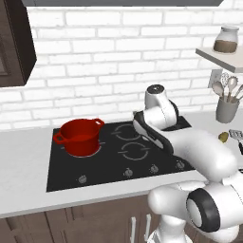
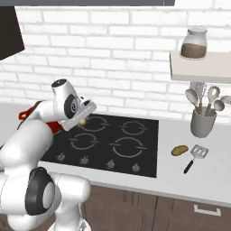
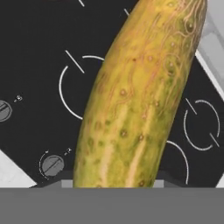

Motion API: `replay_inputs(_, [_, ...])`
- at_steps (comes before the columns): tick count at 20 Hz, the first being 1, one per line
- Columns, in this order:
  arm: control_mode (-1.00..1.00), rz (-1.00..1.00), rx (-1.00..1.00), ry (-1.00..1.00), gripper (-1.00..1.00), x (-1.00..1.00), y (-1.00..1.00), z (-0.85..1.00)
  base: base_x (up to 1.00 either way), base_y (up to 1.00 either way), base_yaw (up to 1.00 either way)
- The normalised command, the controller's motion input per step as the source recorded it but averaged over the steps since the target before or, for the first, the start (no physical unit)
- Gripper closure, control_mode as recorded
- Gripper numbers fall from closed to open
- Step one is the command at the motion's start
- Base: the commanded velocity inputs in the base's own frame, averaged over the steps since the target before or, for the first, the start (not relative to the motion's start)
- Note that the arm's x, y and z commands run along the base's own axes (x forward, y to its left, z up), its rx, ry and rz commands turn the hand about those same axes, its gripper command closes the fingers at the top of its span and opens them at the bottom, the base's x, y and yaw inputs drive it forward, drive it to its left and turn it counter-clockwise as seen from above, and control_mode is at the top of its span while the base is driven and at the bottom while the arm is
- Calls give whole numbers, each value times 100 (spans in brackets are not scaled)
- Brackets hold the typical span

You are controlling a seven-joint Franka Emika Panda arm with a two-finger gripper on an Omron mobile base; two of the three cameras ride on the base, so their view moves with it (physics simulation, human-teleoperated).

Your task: Put the cucumber and potato in the pot. Retrieve the spatula and lightly stir the vegetables in the pot.

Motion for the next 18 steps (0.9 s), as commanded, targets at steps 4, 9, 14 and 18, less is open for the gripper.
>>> replay_inputs(4, [-100,0,0,-5,100,59,79,0,0,0,0])
replay_inputs(9, [-100,8,1,6,100,86,100,1,0,0,0])
replay_inputs(14, [-100,17,9,22,100,92,89,7,0,0,0])
replay_inputs(18, [-100,0,0,6,100,31,53,-13,0,0,0])
